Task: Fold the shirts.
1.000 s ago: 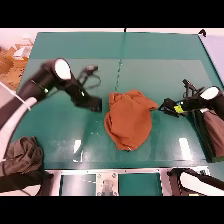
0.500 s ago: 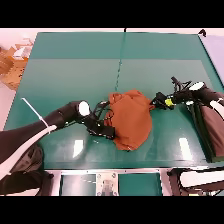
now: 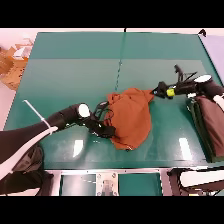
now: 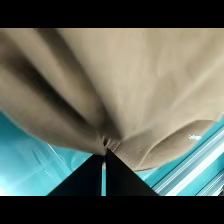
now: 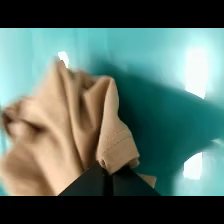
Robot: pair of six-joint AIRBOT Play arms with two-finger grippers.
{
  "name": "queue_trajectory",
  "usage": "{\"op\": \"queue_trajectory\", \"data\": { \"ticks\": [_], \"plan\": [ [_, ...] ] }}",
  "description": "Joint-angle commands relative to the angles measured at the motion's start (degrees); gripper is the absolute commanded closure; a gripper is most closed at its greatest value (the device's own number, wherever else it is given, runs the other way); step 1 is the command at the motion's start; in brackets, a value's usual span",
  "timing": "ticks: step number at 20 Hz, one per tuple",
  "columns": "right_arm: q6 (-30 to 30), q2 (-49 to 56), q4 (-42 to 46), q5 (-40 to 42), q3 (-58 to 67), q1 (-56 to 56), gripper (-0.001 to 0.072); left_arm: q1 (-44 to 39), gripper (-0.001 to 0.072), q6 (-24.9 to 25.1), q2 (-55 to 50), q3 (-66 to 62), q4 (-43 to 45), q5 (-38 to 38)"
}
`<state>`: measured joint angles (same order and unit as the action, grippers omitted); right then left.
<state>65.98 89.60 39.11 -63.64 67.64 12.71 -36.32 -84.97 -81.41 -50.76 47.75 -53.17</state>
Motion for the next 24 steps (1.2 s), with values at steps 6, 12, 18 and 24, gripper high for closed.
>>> {"op": "queue_trajectory", "data": {
  "ticks": [6,12,18,24],
  "plan": [
    [2.89,-20.5,-0.76,-5.38,15.37,4.04,0.0695,18.16,0.0685,-7.48,24.72,-15.17,29.88,-11.13],
    [9.16,-42.71,7.5,0.42,25.66,4.37,0.0694,23.32,0.0685,1.38,32.04,-48.89,34.38,-11.39],
    [17.0,-52.57,21.92,1.57,25.44,4.37,0.0694,23.32,0.0685,2.62,31.78,-64.04,43.8,-9.42],
    [16.85,-49.0,21.81,4.48,6.29,4.28,0.0694,23.32,0.0685,2.99,21.84,-60.39,44.0,-14.32]
  ]
}}
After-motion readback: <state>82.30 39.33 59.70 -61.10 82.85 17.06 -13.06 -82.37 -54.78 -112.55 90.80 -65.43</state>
